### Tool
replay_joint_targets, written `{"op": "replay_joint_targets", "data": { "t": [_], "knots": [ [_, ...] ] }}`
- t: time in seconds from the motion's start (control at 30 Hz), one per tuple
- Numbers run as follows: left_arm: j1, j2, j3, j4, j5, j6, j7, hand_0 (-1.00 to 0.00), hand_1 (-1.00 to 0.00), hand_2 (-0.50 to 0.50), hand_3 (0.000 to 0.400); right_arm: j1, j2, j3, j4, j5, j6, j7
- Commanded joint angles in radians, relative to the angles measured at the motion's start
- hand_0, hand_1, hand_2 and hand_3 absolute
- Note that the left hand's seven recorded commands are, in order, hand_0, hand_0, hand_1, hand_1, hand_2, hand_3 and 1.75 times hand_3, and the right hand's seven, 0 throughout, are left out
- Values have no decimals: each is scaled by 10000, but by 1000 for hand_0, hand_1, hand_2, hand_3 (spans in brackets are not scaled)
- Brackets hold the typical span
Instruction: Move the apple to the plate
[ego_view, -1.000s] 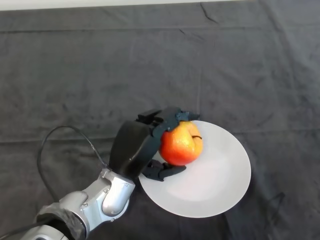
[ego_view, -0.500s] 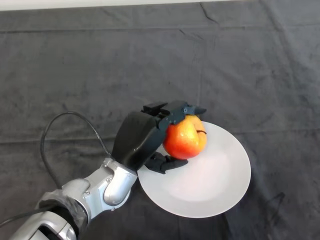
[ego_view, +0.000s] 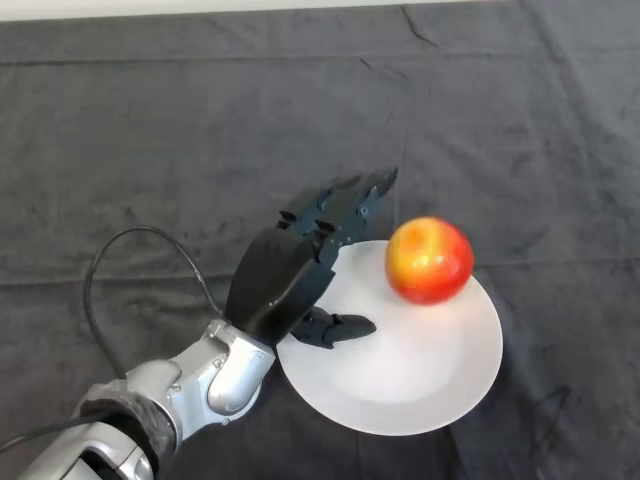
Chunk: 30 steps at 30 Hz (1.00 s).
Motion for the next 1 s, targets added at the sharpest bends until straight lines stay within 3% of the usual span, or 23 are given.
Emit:
{"op": "replay_joint_targets", "data": {
  "t": [0.03, 0.43, 1.0],
  "knots": [
    [-511, 104, -344, 478, -244, 89, 50, 0, 0, 0, 0, 288, -236, -65, 190, 81, -62, 45],
    [-611, 305, -378, 571, -404, 51, 62, 0, 0, 0, 0, 285, -240, -66, 199, 78, -63, 50],
    [-604, 1429, 368, 625, -827, -473, 294, 0, 0, 0, 0, 282, -243, -68, 207, 75, -65, 54]
  ]
}}
